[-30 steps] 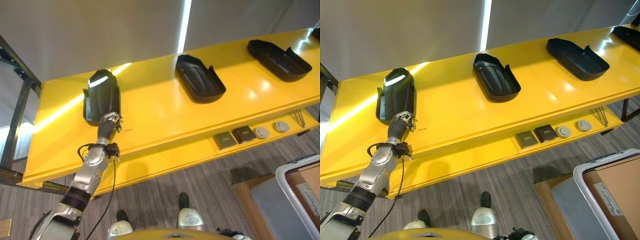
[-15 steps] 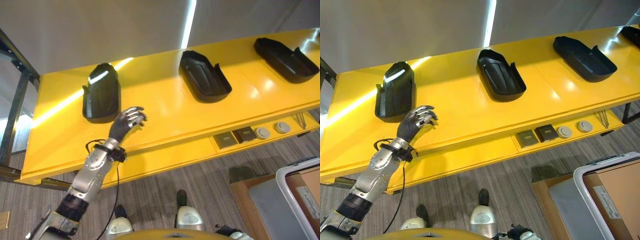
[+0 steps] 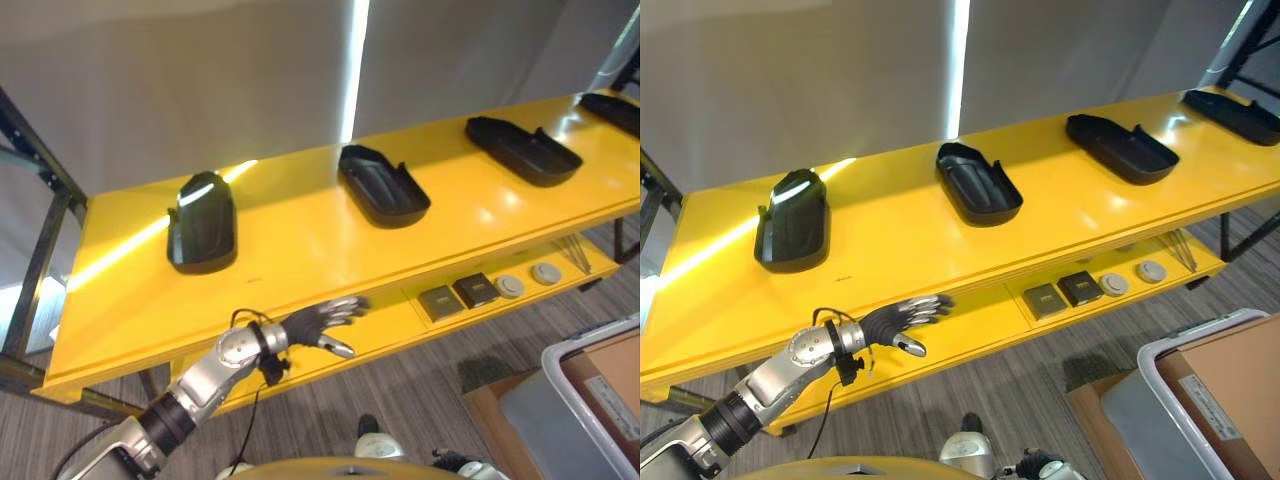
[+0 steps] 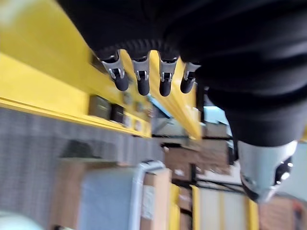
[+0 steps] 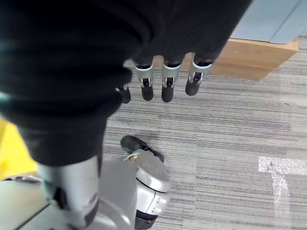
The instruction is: Move parts from the plastic box to the shelf.
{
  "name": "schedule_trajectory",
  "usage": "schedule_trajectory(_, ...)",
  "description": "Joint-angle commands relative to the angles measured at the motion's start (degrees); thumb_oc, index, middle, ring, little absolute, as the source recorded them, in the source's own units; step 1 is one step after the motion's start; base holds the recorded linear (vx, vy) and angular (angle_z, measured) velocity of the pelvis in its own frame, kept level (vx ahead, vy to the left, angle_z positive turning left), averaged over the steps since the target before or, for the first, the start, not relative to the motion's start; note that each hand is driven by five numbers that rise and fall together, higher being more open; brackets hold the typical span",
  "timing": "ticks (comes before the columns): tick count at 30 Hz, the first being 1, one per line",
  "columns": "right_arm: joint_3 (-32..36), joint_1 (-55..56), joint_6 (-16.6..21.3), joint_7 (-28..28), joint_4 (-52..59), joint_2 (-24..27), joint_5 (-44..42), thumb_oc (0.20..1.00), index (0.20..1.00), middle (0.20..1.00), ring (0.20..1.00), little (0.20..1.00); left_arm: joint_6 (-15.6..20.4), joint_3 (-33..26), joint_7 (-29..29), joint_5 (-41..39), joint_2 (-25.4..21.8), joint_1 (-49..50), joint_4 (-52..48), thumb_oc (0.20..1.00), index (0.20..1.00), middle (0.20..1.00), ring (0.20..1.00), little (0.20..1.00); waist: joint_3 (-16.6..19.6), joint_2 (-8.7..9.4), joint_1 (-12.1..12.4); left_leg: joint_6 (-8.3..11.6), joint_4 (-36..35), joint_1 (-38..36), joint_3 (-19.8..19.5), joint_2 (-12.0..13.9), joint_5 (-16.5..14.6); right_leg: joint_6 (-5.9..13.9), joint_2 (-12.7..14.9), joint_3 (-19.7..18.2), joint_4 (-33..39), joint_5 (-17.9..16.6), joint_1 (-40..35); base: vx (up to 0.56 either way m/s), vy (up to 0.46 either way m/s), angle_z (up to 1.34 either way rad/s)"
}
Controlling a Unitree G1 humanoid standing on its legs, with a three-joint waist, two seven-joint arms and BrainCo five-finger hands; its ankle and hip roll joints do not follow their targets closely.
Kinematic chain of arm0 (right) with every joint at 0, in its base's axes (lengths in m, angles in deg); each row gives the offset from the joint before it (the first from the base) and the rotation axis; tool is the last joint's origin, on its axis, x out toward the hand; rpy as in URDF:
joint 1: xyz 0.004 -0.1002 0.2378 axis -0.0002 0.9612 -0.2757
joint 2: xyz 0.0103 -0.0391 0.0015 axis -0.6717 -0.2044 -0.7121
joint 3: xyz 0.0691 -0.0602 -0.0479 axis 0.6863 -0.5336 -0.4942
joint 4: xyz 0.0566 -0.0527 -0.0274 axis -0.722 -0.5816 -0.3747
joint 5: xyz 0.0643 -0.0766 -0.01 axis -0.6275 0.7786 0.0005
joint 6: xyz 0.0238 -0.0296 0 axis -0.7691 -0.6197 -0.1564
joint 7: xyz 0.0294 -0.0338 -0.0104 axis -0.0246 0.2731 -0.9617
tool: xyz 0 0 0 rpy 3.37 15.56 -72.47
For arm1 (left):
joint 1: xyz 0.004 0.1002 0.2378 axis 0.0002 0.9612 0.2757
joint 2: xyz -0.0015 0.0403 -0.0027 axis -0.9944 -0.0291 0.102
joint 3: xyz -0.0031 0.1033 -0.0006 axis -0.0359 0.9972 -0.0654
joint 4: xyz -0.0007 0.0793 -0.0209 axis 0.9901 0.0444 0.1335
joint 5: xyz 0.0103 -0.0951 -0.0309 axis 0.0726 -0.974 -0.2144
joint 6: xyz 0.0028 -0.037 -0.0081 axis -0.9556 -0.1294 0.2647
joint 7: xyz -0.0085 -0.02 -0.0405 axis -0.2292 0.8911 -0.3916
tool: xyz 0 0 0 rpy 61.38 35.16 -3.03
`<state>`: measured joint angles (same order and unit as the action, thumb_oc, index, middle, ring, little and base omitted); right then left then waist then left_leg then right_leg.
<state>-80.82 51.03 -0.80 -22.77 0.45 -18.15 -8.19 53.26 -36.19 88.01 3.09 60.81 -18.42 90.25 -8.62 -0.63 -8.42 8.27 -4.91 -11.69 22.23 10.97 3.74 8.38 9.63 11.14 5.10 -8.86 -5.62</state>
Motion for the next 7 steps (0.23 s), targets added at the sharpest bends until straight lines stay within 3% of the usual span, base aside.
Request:
schedule_trajectory(1, -0.6, -1.9, -0.2, 0.6, -1.7, 0.9, -2.5, 1.0, 1.0, 1.0, 1.0, 1.0, -0.5, -3.5, -7.4, 4.8, 0.4, 1.5, 7.9, 1.0, 1.0, 1.0, 1.0, 1.0, -4.0, 0.02, 1.5, -4.05, 3.8, -0.8, 3.7, -1.5, -5.7, 1.06, -0.4, 2.2, -0.5, 6.5, -4.3, -0.05, 0.03, -0.12)
schedule_trajectory(7, 1.6, -1.9, -1.2, 1.2, -1.3, 0.6, -5.7, 1.0, 1.0, 1.0, 1.0, 1.0, 1.5, -13.5, -13.4, 7.3, 3.4, 9.4, 22.8, 1.0, 1.0, 1.0, 1.0, 1.0, -4.9, 0.19, 3.5, -4.55, 5.3, 0.3, 2.3, -1.5, -5.9, 0.35, 0.0, 2.9, -1.9, 6.9, -3.7, -0.06, 0.017, 0.0)
